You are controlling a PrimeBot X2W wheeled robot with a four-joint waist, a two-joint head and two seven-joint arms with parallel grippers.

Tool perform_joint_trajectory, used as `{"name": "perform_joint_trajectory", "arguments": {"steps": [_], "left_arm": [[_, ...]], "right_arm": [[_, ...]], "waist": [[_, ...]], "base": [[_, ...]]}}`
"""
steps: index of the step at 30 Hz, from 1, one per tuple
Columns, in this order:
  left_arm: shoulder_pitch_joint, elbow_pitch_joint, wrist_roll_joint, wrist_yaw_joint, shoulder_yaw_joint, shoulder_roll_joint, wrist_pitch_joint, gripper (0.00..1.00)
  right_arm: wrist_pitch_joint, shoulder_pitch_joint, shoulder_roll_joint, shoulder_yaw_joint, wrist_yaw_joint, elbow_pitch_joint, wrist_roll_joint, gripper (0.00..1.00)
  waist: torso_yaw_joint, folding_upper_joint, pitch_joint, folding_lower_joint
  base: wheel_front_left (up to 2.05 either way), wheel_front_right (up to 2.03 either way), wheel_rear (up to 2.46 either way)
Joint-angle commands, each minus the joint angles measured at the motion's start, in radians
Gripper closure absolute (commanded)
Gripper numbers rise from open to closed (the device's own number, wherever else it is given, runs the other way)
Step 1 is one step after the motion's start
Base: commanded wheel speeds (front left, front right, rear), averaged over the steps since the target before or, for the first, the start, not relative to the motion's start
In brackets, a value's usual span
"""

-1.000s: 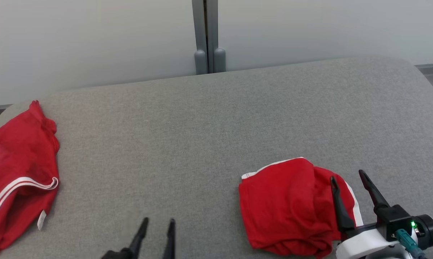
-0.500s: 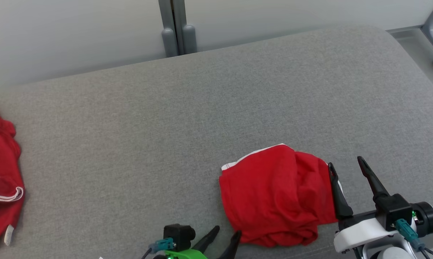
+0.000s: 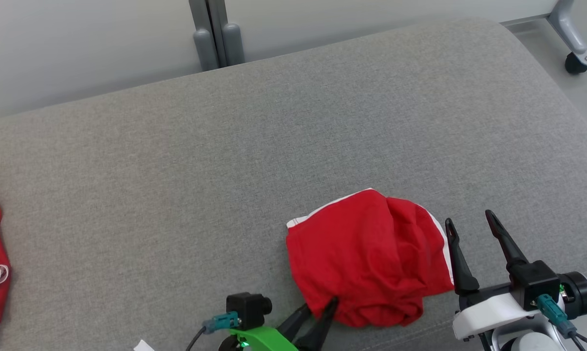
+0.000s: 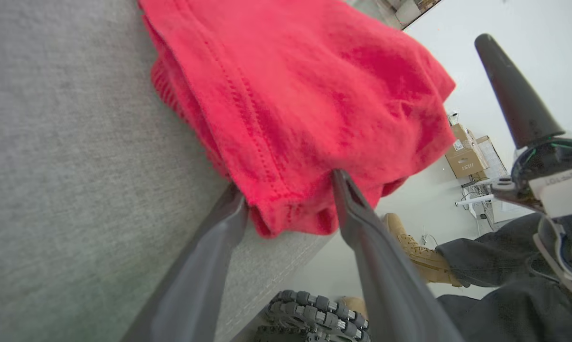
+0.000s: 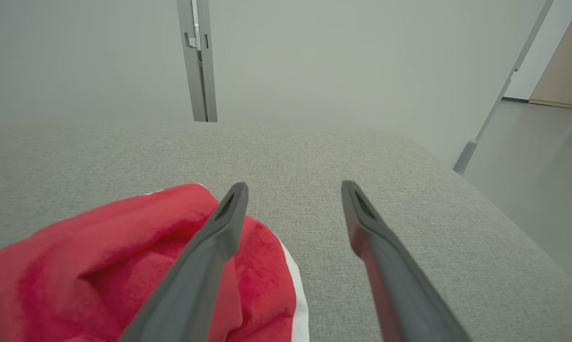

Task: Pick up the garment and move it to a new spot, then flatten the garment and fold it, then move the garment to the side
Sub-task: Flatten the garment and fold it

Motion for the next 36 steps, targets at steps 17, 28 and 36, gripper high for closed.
{"name": "perform_joint_trajectory", "arguments": {"steps": [17, 28, 36], "left_arm": [[-0.222, -0.312, 0.001, 0.076, 0.189, 0.227, -0.074, 1.0], [-0.381, -0.392, 0.003, 0.083, 0.203, 0.417, 0.186, 1.0], [-0.415, -0.255, 0.009, 0.036, 0.061, 0.259, 0.232, 1.0]], "right_arm": [[-0.003, 0.026, -0.001, 0.005, -0.001, 0.016, 0.018, 0.0], [-0.003, 0.002, -0.001, 0.046, -0.001, 0.029, 0.033, 0.0], [-0.003, -0.029, -0.001, 0.069, -0.001, 0.03, 0.049, 0.0]], "waist": [[0.031, 0.0, -0.064, 0.0], [0.028, 0.0, -0.078, 0.0], [-0.018, 0.0, -0.039, 0.0]], "base": [[0.0, 0.0, 0.0], [0.0, 0.0, 0.0], [0.0, 0.0, 0.0]]}}
